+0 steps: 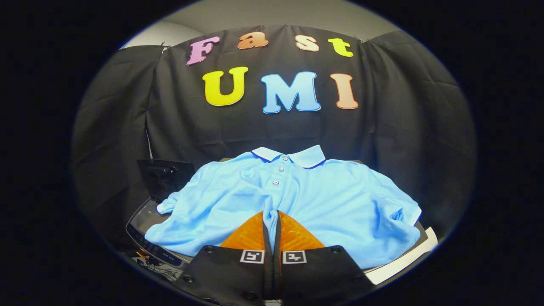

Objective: Put the clothes into the washing machine and then close the washing machine lid.

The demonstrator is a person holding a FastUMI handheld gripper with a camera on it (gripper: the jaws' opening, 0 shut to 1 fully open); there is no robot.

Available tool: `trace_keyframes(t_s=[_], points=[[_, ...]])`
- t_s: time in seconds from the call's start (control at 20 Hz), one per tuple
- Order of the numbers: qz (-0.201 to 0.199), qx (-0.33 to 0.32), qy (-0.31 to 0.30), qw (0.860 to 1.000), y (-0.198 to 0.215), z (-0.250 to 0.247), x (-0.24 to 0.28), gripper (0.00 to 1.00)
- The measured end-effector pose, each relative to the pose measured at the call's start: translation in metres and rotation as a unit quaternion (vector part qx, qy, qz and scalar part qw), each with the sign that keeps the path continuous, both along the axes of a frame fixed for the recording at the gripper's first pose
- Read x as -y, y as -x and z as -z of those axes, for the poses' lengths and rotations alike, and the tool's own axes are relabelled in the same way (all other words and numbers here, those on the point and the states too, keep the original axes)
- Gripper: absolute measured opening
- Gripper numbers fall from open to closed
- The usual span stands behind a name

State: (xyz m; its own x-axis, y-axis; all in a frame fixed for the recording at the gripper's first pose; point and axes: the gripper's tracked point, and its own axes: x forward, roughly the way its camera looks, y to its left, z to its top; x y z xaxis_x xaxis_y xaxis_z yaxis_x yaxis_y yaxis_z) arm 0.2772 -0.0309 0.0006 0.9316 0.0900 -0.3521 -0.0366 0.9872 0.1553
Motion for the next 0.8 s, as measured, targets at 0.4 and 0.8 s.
trace_keyframes(t_s=[0.4, 0.8], points=[[0.005, 0.046, -0.039, 0.998, -0.010, -0.069, 0.010, 0.02], [-0.032, 0.088, -0.049, 0.994, -0.028, -0.142, -0.004, 0.01]])
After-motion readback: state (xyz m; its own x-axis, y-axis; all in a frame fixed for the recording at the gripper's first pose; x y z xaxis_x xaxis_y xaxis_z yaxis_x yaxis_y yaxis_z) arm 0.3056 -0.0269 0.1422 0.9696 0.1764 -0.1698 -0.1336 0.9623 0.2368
